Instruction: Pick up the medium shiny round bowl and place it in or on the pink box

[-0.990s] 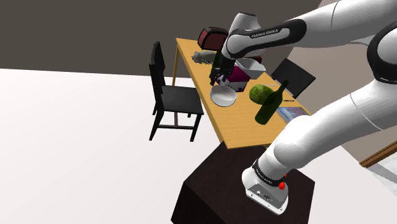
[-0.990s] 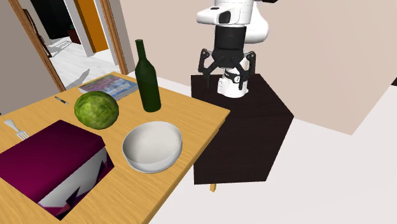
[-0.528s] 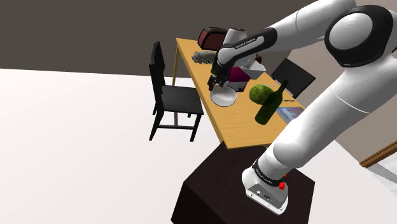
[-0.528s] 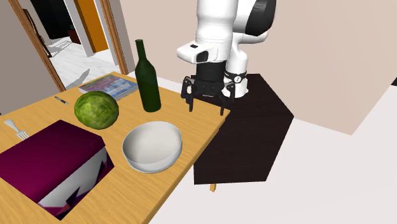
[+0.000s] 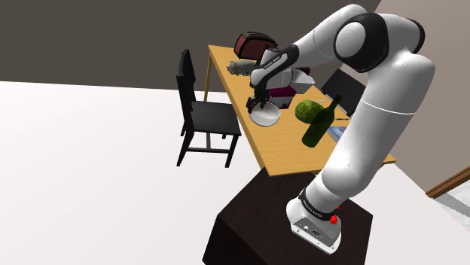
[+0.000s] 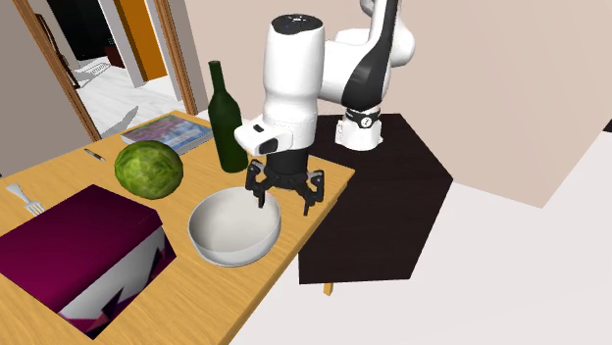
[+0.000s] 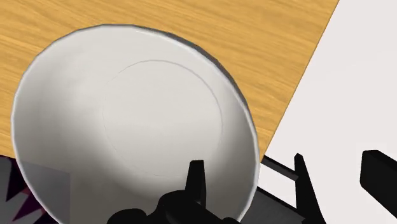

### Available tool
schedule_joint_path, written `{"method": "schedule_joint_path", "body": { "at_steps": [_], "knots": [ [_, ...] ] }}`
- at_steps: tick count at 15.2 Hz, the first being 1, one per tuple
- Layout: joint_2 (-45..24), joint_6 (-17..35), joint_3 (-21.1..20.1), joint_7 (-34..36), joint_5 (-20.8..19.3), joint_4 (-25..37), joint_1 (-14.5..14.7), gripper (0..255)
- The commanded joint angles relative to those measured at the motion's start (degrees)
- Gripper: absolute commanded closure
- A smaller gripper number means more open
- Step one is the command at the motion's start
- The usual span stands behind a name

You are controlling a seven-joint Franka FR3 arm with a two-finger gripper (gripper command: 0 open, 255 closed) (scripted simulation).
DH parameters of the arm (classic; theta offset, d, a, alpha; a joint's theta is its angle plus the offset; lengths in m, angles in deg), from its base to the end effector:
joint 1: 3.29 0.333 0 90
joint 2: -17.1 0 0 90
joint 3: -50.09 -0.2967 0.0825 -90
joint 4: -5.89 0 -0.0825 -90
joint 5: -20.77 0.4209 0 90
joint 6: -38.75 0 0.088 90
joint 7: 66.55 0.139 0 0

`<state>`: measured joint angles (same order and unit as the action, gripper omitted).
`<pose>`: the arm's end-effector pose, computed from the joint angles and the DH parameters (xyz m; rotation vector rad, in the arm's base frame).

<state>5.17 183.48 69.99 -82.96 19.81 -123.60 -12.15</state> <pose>0.4941 -0.2774 0.2021 3.0262 -0.2926 0.0509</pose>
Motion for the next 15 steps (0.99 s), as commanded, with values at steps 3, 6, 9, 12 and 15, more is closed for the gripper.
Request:
{"method": "schedule_joint_path", "body": {
  "at_steps": [3,6,9,12,15],
  "knots": [
    [-4.9,2.67,-0.44,-1.64,1.69,1.88,-1.21,0],
    [-7.0,4.58,-0.97,-2.35,2.7,2.01,-1.78,0],
    [-8.85,6.17,-1.5,-2.95,3.56,2.22,-2.33,0],
    [-8.85,6.17,-1.51,-2.95,3.56,2.21,-2.33,0],
    [-8.85,6.17,-1.51,-2.95,3.56,2.22,-2.33,0]
  ]
}}
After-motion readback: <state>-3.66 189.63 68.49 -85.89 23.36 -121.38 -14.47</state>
